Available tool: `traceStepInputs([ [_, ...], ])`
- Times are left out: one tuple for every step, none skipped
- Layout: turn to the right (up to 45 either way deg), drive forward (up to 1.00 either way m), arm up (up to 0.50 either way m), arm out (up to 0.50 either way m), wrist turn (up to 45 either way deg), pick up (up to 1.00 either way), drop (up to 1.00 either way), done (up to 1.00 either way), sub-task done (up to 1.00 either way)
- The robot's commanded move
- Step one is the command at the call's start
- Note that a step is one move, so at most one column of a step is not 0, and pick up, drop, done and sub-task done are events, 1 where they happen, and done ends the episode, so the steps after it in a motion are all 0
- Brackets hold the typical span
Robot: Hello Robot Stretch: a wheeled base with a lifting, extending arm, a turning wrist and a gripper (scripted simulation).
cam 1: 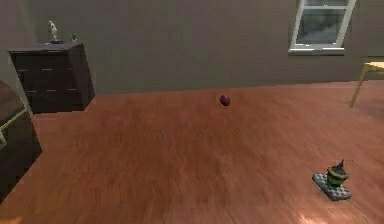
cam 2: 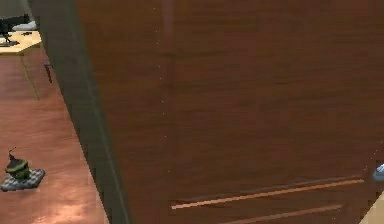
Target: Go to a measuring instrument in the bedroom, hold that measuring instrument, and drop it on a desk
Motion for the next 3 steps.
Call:
traceStepInputs([
  [0.0, 0.3, 0.0, 0.0, 0.0, 0.0, 0.0, 0.0, 0.0],
  [30.0, 0.0, 0.0, 0.0, 0.0, 0.0, 0.0, 0.0, 0.0],
  [0.0, 0.3, 0.0, 0.0, 0.0, 0.0, 0.0, 0.0, 0.0],
])
